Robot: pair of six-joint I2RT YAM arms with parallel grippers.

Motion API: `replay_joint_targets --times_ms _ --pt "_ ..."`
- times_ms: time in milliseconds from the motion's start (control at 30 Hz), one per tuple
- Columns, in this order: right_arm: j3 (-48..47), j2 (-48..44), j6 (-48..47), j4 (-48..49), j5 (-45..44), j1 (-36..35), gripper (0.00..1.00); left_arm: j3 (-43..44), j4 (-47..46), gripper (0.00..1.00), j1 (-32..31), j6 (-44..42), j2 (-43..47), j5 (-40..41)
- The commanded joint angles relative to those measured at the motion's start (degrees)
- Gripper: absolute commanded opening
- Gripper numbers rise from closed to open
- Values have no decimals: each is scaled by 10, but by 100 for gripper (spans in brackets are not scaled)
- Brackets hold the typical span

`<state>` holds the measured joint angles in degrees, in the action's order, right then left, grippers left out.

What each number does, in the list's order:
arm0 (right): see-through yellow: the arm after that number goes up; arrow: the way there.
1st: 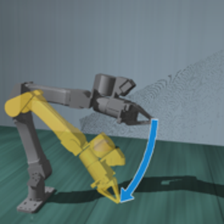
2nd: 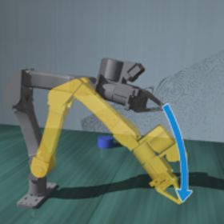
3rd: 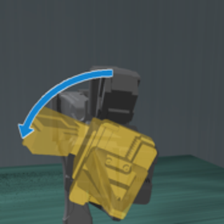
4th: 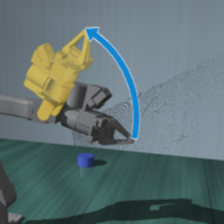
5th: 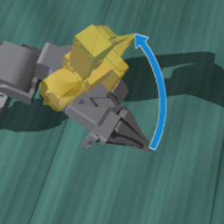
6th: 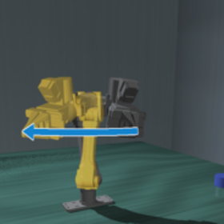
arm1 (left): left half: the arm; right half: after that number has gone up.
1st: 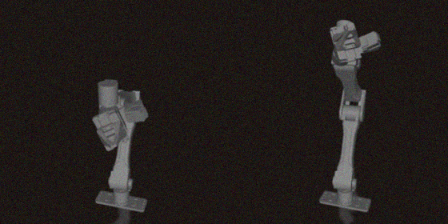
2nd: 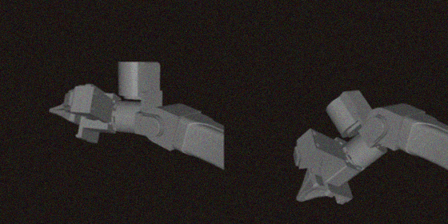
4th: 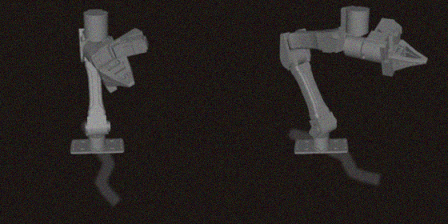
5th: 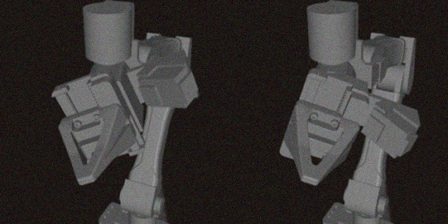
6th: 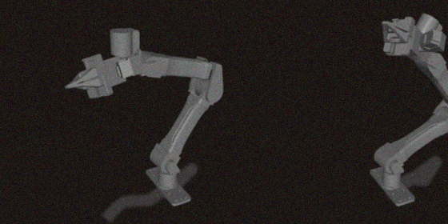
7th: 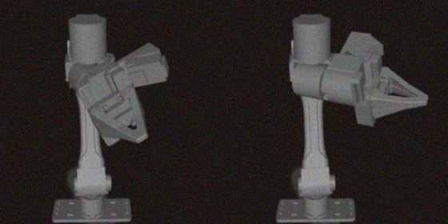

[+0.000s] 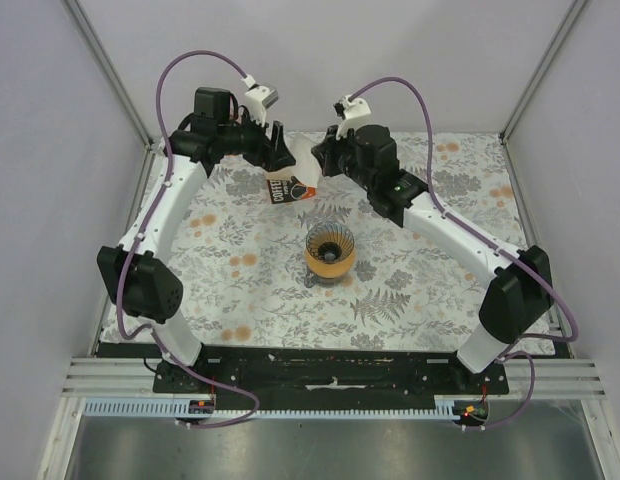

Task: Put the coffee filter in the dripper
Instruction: Place the coffee filter in the coffee dripper.

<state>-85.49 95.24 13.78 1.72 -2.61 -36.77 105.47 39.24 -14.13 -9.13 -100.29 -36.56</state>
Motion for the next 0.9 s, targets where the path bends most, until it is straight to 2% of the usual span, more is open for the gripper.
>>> replay_joint_targets --times_ms 0,100,167,267,500,633,767,867 --pt "11 -37 10 10 23 -8 0 -36 -51 70 -29 83 46 48" --pt "16 -45 0 4 24 -11 0 -47 -52 49 -39 102 53 74" --pt "19 -53 -9 -9 42 -12 0 -50 -52 31 -39 110 55 83" --pt "41 -73 -35 -16 8 -13 0 -52 -43 2 -39 111 62 101" --pt "74 -102 -96 -15 -67 7 0 -53 -24 2 -40 99 84 155" --pt "65 -90 -111 -5 4 1 0 -54 -18 2 -52 107 91 150" --pt "44 -60 -112 -2 8 -21 29 -43 -11 2 -73 130 89 147" --pt "32 -44 -97 -1 1 -30 40 -31 -7 2 -78 145 85 135"
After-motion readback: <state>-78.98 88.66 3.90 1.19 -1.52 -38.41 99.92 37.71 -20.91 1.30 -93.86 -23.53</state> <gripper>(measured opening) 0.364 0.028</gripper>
